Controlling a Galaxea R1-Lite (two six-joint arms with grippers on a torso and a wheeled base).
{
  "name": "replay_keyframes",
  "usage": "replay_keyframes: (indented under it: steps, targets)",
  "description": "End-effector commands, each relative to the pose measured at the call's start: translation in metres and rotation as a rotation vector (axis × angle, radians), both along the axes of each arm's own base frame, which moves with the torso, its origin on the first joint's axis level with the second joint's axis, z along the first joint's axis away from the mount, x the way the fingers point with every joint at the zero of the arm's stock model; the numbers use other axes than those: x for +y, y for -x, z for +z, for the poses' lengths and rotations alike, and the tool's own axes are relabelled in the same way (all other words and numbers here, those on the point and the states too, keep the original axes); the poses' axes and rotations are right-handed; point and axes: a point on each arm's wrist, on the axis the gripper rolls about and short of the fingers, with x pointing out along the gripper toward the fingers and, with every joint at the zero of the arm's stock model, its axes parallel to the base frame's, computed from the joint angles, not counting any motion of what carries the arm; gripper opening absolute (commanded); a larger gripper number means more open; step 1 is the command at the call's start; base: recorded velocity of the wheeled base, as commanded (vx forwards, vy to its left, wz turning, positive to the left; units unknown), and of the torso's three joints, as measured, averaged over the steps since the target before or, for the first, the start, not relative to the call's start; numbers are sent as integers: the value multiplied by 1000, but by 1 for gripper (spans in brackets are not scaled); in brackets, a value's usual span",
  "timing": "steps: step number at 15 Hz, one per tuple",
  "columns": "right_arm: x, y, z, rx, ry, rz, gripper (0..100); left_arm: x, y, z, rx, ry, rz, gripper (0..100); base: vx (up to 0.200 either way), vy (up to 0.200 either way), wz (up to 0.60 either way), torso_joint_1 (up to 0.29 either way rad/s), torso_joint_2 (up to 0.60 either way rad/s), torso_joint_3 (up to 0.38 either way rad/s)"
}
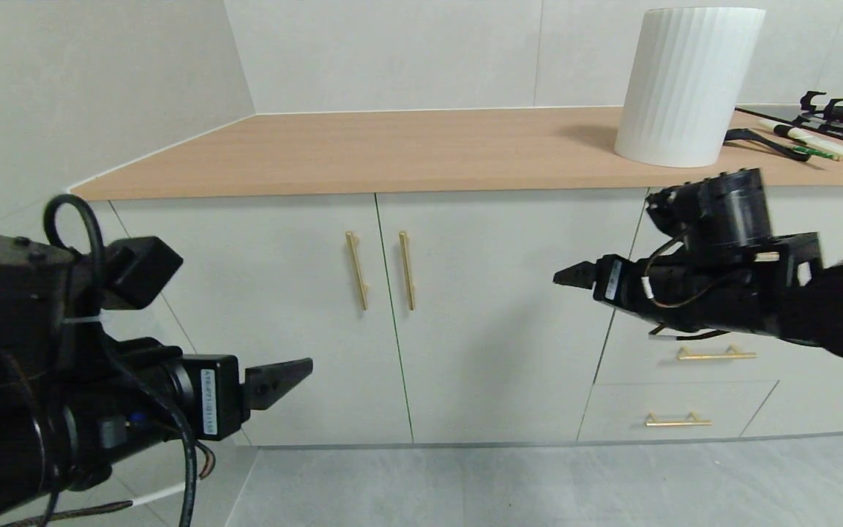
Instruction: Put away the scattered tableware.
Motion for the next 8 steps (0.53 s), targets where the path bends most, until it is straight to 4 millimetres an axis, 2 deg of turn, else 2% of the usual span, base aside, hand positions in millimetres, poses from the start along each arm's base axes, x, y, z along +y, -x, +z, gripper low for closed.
replay_keyframes:
  steps: [1, 3, 5, 8]
  targets:
    - [-52, 86, 54, -215, -9, -3, 100, 15, 12, 11, -122, -21, 17, 100, 0, 0, 0, 0, 0, 0]
    - [-78, 142, 61, -326, 13, 10, 100, 32, 32, 18, -270, -82, 42, 100, 0, 0, 0, 0, 0, 0]
    - [-104, 195, 44, -414, 60, -5, 100, 53, 61, 16, -401, -94, 78, 100, 0, 0, 0, 0, 0, 0]
    - [-135, 254, 18, -527, 136, -107, 100, 79, 103, 6, -516, -109, 153, 100, 0, 0, 0, 0, 0, 0]
